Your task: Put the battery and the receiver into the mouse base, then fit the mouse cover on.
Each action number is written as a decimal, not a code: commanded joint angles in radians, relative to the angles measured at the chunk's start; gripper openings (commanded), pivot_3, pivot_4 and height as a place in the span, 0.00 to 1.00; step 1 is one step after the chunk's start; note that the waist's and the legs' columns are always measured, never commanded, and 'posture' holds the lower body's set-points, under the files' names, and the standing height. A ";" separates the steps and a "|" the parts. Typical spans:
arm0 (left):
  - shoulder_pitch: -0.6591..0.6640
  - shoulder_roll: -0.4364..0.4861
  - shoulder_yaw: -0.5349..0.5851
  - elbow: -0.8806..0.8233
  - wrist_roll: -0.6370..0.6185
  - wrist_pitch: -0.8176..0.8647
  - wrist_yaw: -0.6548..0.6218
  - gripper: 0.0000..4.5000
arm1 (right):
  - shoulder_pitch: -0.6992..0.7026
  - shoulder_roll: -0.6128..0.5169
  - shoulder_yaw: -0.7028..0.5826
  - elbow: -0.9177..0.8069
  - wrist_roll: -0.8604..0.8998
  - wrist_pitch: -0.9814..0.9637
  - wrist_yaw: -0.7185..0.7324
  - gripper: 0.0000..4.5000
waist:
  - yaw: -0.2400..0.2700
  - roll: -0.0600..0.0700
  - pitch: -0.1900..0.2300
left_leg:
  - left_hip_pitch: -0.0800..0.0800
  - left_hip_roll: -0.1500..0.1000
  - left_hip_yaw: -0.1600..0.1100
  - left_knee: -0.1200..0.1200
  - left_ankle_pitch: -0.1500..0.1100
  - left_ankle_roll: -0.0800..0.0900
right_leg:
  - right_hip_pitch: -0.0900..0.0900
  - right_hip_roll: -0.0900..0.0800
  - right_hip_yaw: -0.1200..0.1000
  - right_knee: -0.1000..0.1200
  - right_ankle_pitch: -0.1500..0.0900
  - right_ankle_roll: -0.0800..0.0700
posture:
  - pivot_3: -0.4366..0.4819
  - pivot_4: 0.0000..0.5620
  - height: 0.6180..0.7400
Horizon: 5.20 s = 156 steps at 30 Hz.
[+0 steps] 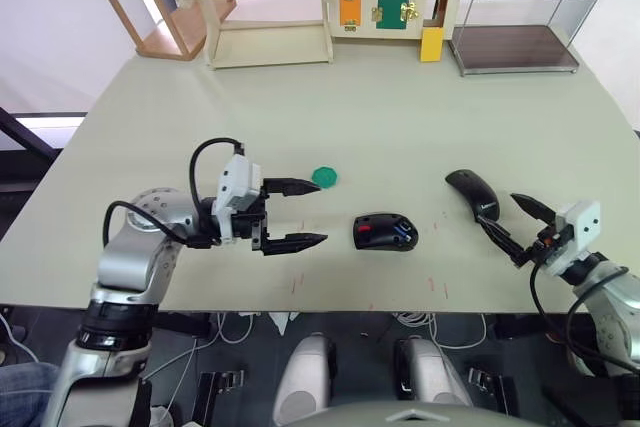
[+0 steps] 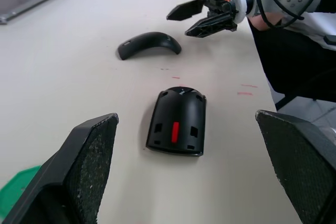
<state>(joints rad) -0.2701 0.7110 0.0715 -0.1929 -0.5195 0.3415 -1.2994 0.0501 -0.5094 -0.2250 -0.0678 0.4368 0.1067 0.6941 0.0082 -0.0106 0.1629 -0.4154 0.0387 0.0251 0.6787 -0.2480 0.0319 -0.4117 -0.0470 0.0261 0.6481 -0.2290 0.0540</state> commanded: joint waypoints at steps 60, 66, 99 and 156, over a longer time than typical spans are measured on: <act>0.061 0.046 0.064 -0.033 -0.087 -0.063 -0.029 0.99 | -0.070 0.068 0.024 -0.234 -0.058 0.443 -0.298 1.00 | 0.001 0.000 0.000 | 0.000 0.000 0.006 -0.005 0.000 0.000 | -0.002 0.000 0.001 -0.002 0.000 0.000 | 0.48 0.27 1.00; 0.059 0.048 0.061 -0.032 -0.087 -0.059 -0.032 0.99 | -0.063 0.066 0.029 -0.240 -0.061 0.436 -0.289 1.00 | 0.000 0.000 0.000 | 0.000 0.000 0.006 -0.005 0.000 0.000 | -0.002 0.000 0.001 -0.002 0.000 0.000 | 0.48 0.27 1.00; 0.047 0.075 0.067 -0.002 -0.086 -0.068 -0.054 1.00 | -0.128 -0.224 0.111 -0.403 0.079 0.556 0.075 0.51 | 0.000 -0.001 0.000 | 0.001 0.000 0.006 -0.006 0.000 0.000 | -0.002 0.000 0.001 -0.003 0.000 0.000 | 0.48 0.27 1.00; 0.078 0.157 0.095 0.041 -0.087 -0.127 -0.179 1.00 | -0.794 -0.265 0.743 -0.193 -0.246 0.720 0.471 0.51 | -0.019 -0.003 0.003 | -0.001 0.000 0.006 -0.008 0.000 0.000 | -0.003 0.000 0.000 -0.004 0.000 0.000 | 0.48 0.27 1.00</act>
<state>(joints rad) -0.1926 0.8578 0.1502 -0.1263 -0.5919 0.2142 -1.4787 -0.7274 -0.7596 0.5330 -0.2493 0.2047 0.8112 1.1641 -0.0110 -0.0138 0.1659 -0.4159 0.0388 0.0309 0.6706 -0.2480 0.0318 -0.4151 -0.0474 0.0262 0.6437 -0.2291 0.0537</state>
